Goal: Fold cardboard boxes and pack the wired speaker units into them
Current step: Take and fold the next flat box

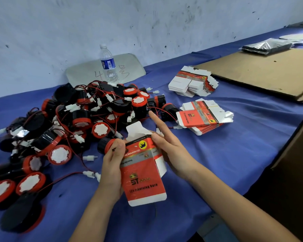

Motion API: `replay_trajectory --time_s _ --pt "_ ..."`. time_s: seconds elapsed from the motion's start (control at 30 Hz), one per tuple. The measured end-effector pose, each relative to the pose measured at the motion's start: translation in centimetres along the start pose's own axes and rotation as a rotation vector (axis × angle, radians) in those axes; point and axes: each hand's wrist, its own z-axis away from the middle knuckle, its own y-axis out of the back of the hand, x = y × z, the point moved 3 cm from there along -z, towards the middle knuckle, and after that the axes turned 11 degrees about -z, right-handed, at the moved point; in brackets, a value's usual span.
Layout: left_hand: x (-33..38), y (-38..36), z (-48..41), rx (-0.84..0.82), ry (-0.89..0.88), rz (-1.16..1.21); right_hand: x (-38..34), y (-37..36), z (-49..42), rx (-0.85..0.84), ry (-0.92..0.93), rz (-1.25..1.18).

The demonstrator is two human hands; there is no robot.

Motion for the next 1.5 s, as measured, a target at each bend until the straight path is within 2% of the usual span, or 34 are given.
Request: replay_trajectory --time_s 0.07,0.17,0.3,0.37,0.47,0.53,0.6,0.67,0.83,0.97,1.13,1.33,1.43,1.5 --pt "-0.4 0.0 0.0 -0.03 0.115 0.11 0.0 -0.2 0.0 -0.028 -0.07 -0.058" --pt "-0.7 0.0 0.0 -0.014 0.219 0.156 0.2 -0.2 0.1 -0.034 -0.119 -0.1" --pt "-1.0 0.1 -0.1 -0.021 0.224 0.156 0.7 -0.9 0.4 -0.138 -0.197 -0.124" --pt "-1.0 0.0 -0.3 -0.014 0.153 0.085 0.6 -1.2 0.4 -0.144 -0.148 -0.138" --pt "-0.9 0.2 -0.6 0.025 -0.06 -0.213 0.2 -0.8 0.1 -0.04 -0.025 -0.097" --pt "-0.6 0.2 -0.3 0.011 -0.182 -0.387 -0.2 -0.4 0.1 0.048 0.11 0.041" --pt "-0.7 -0.1 0.0 -0.03 -0.232 -0.523 -0.4 -0.5 0.1 0.088 0.196 0.164" --pt "-1.0 -0.4 0.2 -0.015 -0.256 -0.619 -0.4 -0.5 0.0 0.086 0.196 0.164" --pt "-0.7 -0.7 0.4 0.054 -0.371 -0.748 0.0 0.2 -0.1 0.014 0.046 -0.101" --pt "0.5 -0.9 0.6 0.125 -0.672 -1.033 0.0 0.3 -0.5 -0.05 -0.005 -0.152" --pt "0.5 -0.6 0.3 0.069 -0.642 -0.978 -0.1 0.0 -0.3 -0.003 0.045 0.056" --pt "0.3 -1.0 0.3 0.079 -0.626 -0.968 -0.3 -0.2 0.2 0.094 0.161 0.236" --pt "-0.3 -0.8 0.2 0.042 -0.625 -0.949 -0.6 -0.1 0.1 0.101 0.184 0.227" --pt "-0.8 -0.5 0.1 0.001 -0.561 -0.881 -0.8 0.3 -0.1 0.08 0.143 0.134"
